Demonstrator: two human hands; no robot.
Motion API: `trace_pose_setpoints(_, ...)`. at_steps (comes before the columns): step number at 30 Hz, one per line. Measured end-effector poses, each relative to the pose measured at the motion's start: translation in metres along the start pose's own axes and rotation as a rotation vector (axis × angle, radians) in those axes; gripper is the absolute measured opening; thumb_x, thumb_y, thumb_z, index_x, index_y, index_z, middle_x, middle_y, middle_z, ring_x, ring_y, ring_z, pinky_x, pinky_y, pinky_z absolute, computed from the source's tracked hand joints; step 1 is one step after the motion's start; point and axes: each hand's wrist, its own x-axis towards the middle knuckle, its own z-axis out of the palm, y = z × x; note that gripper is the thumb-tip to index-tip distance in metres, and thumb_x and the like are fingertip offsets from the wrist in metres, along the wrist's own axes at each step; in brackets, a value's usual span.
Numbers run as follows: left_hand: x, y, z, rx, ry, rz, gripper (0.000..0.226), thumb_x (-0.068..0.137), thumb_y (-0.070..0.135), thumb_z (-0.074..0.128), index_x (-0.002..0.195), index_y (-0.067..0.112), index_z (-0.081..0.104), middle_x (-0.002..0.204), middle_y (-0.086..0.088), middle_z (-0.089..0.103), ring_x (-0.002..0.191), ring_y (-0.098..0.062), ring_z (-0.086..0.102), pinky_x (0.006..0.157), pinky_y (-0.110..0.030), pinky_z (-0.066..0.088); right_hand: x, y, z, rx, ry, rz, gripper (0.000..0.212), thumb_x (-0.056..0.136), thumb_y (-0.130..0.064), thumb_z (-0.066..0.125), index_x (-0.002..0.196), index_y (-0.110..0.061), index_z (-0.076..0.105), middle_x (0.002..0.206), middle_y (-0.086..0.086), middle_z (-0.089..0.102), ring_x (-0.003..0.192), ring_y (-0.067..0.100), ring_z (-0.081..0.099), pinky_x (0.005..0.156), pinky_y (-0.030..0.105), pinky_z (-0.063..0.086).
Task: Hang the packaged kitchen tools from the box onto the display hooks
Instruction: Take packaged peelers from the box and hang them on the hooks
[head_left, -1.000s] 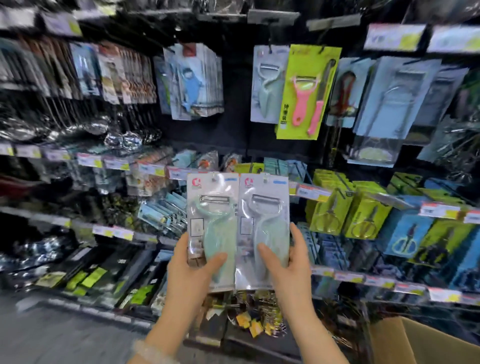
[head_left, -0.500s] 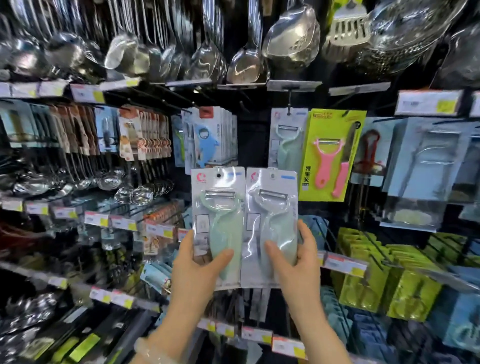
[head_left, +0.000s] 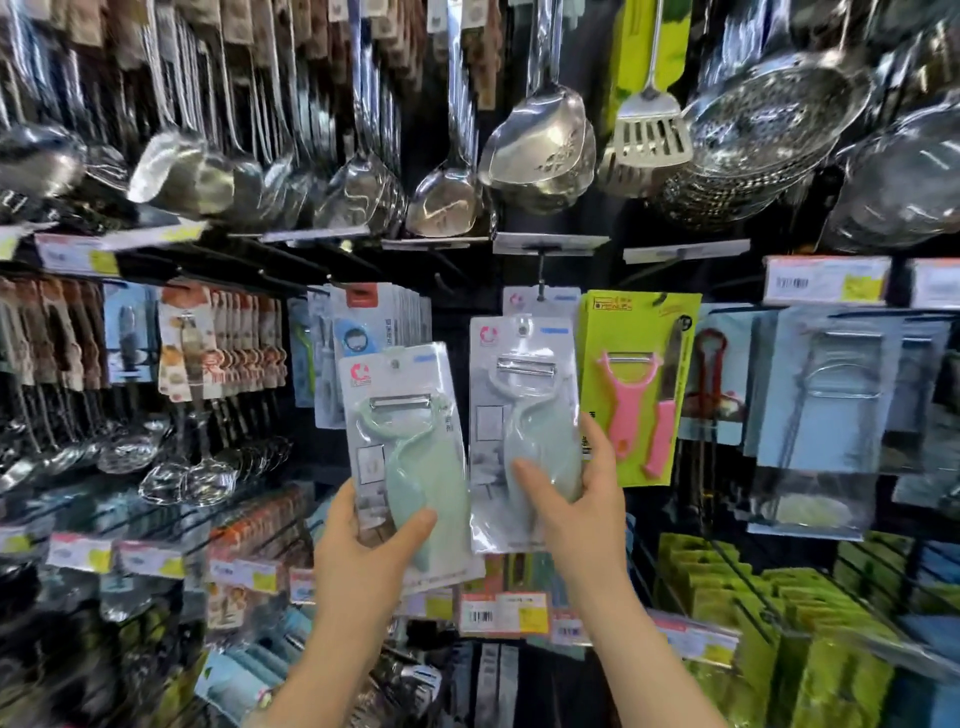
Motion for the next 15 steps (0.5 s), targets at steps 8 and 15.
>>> trace_pose_setpoints(8,0.034,0.011,0.003,-0.036,-0.057,-0.029,0.066,0.08,0.0,0.07,0.133,0.024,0.041,0.096,0.012,0.061,0.083,-0.009,0.063,0.061,-0.021,0.047,0.057,-0.024,0.012,-0.086,0.091,-0.07,0.072,0.084,-0.022,0.07,0.144,-0.027,0.03,0.147,-0.012,0.034,0.135,0.005,0.033,0.111,0.028,0.029)
trace_pose_setpoints(15,0.043,0.004,-0.004,-0.03,-0.115,-0.029,0.08,0.079,0.006,0.072,0.146,0.018,0.031,0.108,0.015,0.058,0.086,-0.005,0.058,0.069,-0.019,0.047,0.07,-0.017,0.023,-0.2,0.146,-0.049,0.074,0.084,-0.023,0.07,0.146,-0.021,0.029,0.143,-0.012,0.034,0.121,-0.006,0.025,0.099,0.015,0.021)
